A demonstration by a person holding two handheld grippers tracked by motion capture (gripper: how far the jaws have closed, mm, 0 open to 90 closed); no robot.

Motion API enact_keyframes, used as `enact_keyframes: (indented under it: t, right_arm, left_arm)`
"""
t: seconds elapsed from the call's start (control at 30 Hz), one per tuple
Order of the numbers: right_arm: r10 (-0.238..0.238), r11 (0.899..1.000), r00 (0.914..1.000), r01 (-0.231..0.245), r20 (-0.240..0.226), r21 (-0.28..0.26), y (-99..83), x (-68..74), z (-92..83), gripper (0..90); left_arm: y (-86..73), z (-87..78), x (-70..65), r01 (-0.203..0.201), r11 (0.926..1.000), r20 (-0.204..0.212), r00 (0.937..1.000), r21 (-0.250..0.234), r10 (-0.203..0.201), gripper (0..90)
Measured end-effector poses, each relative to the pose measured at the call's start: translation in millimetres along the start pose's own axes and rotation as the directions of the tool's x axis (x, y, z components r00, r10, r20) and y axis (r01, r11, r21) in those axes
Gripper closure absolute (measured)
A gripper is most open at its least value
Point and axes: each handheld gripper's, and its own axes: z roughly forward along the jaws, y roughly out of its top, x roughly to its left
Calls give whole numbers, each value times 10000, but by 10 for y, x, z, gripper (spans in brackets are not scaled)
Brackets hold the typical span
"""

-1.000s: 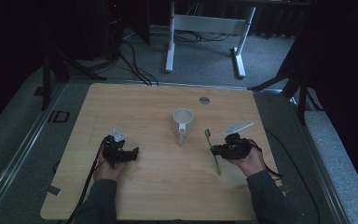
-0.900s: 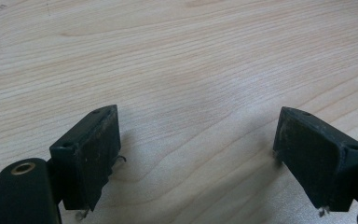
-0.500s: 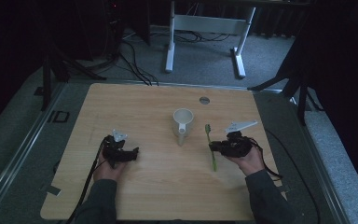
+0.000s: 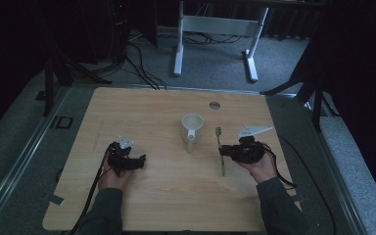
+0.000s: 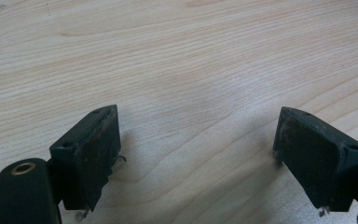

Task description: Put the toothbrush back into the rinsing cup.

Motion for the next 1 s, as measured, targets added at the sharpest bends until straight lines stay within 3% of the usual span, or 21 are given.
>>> enact_keyframes:
  t: [1.0]
  right_arm:
    - [-146, 9925, 9991, 194, 406, -1207, 192, 58, -87, 803]
  left_arm:
    - [0, -1, 0, 3, 10000, 5, 10000, 7, -3, 151]
